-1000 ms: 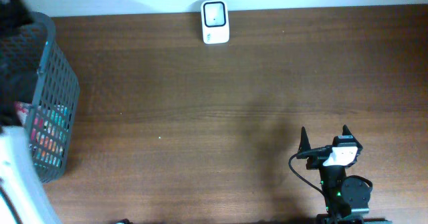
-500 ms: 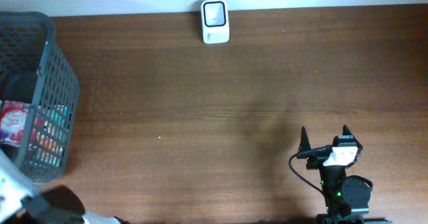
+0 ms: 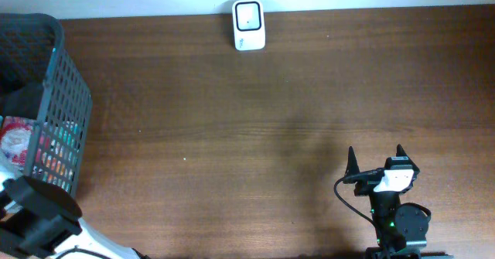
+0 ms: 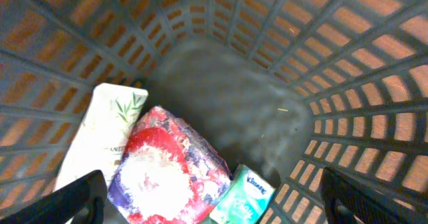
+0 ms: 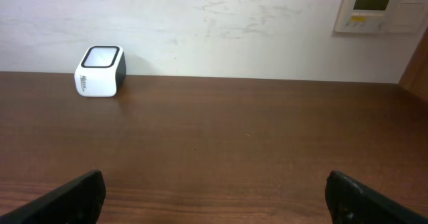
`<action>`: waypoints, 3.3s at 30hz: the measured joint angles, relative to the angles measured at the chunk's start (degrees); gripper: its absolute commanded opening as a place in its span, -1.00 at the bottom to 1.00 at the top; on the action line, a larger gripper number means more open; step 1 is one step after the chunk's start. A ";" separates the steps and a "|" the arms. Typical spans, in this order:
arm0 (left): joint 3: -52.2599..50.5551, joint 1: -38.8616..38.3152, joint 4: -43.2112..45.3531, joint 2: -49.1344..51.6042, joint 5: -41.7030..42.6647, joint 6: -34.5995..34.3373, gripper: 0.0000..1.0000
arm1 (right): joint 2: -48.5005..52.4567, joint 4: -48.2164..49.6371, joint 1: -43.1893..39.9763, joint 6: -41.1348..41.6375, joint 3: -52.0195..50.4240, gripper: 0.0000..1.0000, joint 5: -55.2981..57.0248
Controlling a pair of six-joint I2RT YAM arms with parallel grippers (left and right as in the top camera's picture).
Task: Scan the item barcode
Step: 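Reach into the basket and grasp the pink-purple wipes pack with left gripper, then lift the wipes pack out and place it on the table center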
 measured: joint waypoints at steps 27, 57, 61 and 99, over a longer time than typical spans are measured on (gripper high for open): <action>0.00 0.83 -3.69 13.84 -9.33 -11.91 0.93 | 0.00 -0.02 0.00 0.04 0.00 0.97 0.00; 0.00 -0.02 -14.93 18.71 -9.75 -9.46 -0.35 | 0.00 0.00 0.00 0.02 0.00 0.97 0.00; 0.00 -0.02 -15.72 18.88 -9.38 -9.40 -0.13 | 0.00 -0.02 0.00 0.04 0.00 0.97 0.00; 59.45 -26.97 -27.45 19.06 38.71 -15.65 -1.00 | 0.00 -0.02 0.00 0.02 0.00 0.97 0.00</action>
